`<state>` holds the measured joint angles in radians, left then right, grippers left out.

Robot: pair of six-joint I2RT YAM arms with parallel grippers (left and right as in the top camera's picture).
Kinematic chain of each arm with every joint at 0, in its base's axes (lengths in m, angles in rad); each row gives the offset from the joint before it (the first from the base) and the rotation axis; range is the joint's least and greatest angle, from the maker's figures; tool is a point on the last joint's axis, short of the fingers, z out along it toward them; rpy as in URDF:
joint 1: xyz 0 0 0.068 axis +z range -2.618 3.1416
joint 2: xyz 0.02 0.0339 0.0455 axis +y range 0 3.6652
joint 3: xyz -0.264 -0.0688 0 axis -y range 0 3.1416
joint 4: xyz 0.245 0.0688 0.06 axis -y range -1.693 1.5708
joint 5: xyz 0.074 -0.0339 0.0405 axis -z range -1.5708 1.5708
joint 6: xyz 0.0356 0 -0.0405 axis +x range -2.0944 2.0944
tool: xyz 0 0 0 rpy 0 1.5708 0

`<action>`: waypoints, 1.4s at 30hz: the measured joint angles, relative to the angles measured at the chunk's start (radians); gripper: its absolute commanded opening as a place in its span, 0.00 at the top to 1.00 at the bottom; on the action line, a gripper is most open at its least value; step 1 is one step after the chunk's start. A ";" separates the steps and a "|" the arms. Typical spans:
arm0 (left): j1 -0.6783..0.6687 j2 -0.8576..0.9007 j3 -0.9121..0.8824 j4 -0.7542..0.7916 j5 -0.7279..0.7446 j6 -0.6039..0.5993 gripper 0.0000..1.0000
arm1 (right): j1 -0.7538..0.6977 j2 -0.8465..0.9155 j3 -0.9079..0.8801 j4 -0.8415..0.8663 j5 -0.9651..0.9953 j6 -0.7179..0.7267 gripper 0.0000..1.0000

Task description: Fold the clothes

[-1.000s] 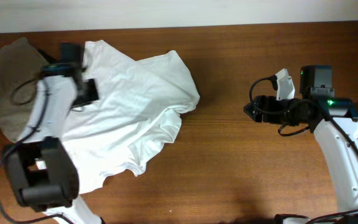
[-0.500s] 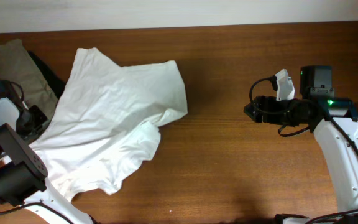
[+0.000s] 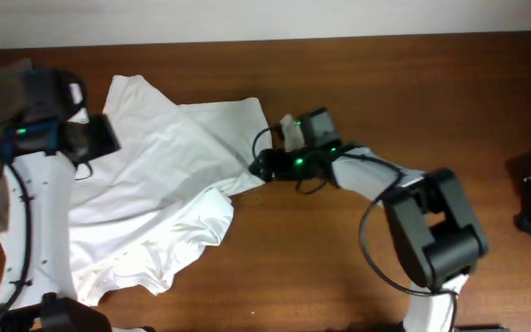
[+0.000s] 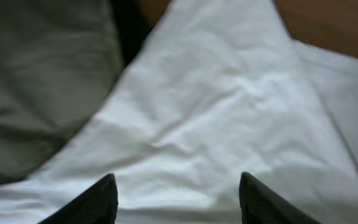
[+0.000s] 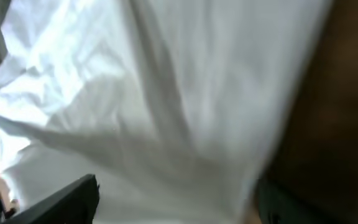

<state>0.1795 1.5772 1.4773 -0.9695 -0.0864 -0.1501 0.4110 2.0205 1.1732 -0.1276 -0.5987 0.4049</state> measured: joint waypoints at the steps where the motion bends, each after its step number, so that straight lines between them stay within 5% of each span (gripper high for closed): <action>1: -0.020 0.001 0.000 -0.009 0.001 0.000 0.37 | 0.014 0.016 0.000 0.025 -0.004 0.022 0.46; 2: -0.045 0.001 0.000 -0.015 0.001 0.000 0.37 | 0.025 0.027 0.001 0.042 -0.010 0.037 0.75; 3: -0.070 0.001 0.000 -0.015 0.001 0.000 0.37 | 0.030 0.031 0.001 0.043 -0.009 0.051 0.93; 7: -0.099 0.001 0.000 -0.015 0.001 0.000 0.37 | 0.006 0.035 0.010 0.053 -0.040 0.071 0.96; 12: -0.099 0.001 0.000 -0.015 0.001 0.000 0.36 | -0.140 -0.005 0.063 0.040 -0.124 0.071 0.96; 16: -0.099 0.001 0.000 -0.016 0.001 0.000 0.30 | -0.418 -0.263 0.075 -0.208 -0.134 0.024 0.96; 17: -0.099 0.001 0.000 -0.015 0.000 0.000 0.27 | -0.483 -0.312 0.081 -0.260 -0.121 0.012 0.88; 19: -0.099 0.001 -0.001 -0.016 0.001 0.000 0.23 | -0.595 -0.385 0.092 -0.416 -0.079 -0.026 0.54; 21: -0.099 0.001 -0.001 -0.015 0.002 0.000 0.23 | -0.667 -0.407 0.092 -0.556 -0.010 -0.059 0.46; 24: -0.100 0.012 -0.001 -0.016 0.041 0.005 0.27 | -0.727 -0.407 0.090 -0.630 0.058 -0.089 0.46; 26: -0.117 0.064 -0.009 -0.014 0.069 0.019 0.47 | -0.736 -0.407 0.090 -0.638 0.065 -0.111 0.46; 33: -0.306 0.449 -0.068 0.079 0.088 0.112 0.39 | -0.736 -0.518 0.089 -0.686 -0.010 -0.175 0.46; 34: -0.332 0.491 -0.061 0.090 0.080 0.123 0.48 | -0.736 -0.531 0.089 -0.688 -0.014 -0.177 0.46; 35: -0.348 0.494 -0.061 0.103 0.082 0.130 0.83 | -0.736 -0.536 0.089 -0.690 -0.016 -0.177 0.46; 36: -0.360 0.497 -0.059 0.111 0.083 0.142 1.00 | -0.736 -0.536 0.089 -0.693 -0.016 -0.178 0.46; 42: -0.351 0.512 -0.031 0.153 0.035 0.154 1.00 | -0.736 -0.537 0.089 -0.696 -0.016 -0.178 0.46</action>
<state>-0.1711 2.0895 1.4467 -0.8169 -0.0509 0.0040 -0.3252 1.4837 1.2621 -0.8234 -0.6144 0.2272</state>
